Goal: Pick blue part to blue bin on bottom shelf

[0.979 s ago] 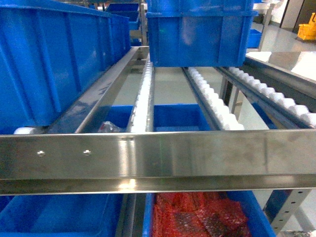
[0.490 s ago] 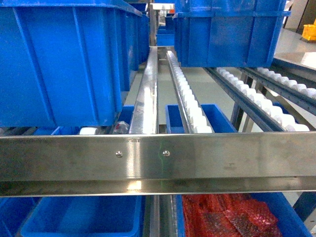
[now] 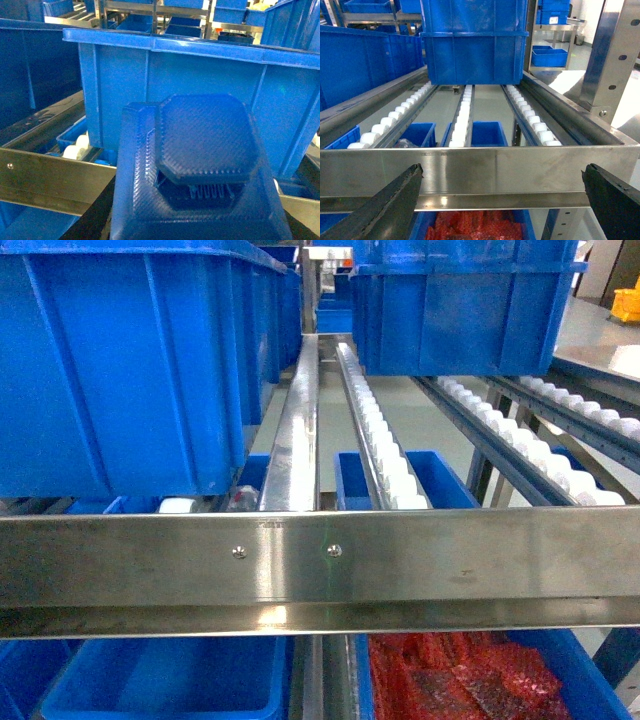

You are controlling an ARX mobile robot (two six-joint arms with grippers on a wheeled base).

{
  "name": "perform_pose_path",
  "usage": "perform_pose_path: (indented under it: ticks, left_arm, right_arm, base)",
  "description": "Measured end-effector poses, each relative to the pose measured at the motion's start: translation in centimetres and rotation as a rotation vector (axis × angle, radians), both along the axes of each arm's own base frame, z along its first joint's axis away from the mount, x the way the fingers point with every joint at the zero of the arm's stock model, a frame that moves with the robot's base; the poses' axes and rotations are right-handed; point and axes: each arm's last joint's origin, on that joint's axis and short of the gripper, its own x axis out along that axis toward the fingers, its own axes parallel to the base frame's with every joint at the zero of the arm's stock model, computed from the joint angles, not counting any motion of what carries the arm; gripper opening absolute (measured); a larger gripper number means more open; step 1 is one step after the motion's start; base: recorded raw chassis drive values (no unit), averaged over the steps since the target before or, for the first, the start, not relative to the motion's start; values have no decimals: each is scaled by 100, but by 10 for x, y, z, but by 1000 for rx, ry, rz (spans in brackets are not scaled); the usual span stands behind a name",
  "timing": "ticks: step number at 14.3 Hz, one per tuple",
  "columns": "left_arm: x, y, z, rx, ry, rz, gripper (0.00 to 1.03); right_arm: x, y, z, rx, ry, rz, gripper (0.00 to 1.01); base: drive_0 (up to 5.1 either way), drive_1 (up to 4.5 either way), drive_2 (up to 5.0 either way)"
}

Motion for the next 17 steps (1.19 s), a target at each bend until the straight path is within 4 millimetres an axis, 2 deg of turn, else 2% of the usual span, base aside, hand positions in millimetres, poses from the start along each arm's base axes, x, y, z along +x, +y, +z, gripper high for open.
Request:
perform_pose_path:
  ticks: [17]
  left_arm:
    - [0, 0, 0, 0, 0, 0, 43]
  right_arm:
    - [0, 0, 0, 1, -1, -3, 98]
  base:
    - [-495, 250, 250]
